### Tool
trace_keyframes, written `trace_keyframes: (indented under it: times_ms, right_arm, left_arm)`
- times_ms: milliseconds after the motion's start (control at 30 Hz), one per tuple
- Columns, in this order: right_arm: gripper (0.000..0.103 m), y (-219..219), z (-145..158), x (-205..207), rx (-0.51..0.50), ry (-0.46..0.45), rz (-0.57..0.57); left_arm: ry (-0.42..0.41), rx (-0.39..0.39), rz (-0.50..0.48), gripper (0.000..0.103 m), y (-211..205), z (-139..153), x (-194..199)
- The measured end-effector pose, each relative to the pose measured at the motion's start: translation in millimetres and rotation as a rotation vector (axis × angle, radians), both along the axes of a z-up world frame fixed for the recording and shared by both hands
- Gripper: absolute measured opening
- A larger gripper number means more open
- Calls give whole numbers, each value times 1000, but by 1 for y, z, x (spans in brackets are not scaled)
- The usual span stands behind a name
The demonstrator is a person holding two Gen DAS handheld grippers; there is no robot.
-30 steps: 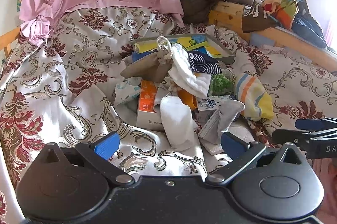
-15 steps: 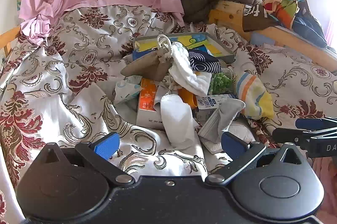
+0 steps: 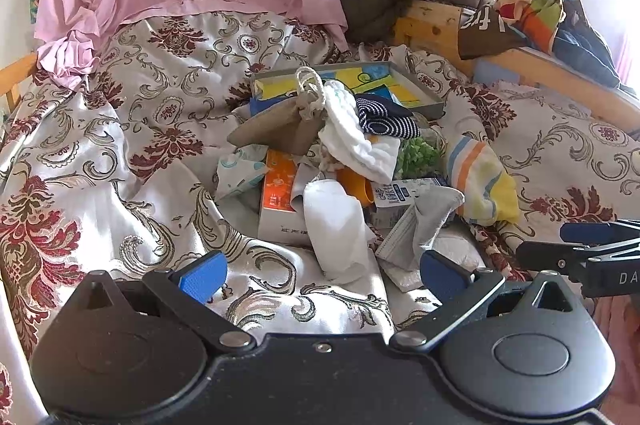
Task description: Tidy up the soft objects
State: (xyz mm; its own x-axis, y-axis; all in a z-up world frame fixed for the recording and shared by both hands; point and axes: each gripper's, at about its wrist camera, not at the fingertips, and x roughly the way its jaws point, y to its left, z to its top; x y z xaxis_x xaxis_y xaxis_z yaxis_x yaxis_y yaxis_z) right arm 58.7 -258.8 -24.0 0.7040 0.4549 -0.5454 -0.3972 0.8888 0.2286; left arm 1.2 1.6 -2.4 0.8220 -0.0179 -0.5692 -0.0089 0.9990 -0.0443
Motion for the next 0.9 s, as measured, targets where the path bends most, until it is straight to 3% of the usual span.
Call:
trace_keyframes:
  times_ms: [900]
  right_arm:
    - [103,1,1,0,-4,3,2]
  left_arm:
    - [-1,0,0,102,0,0,0]
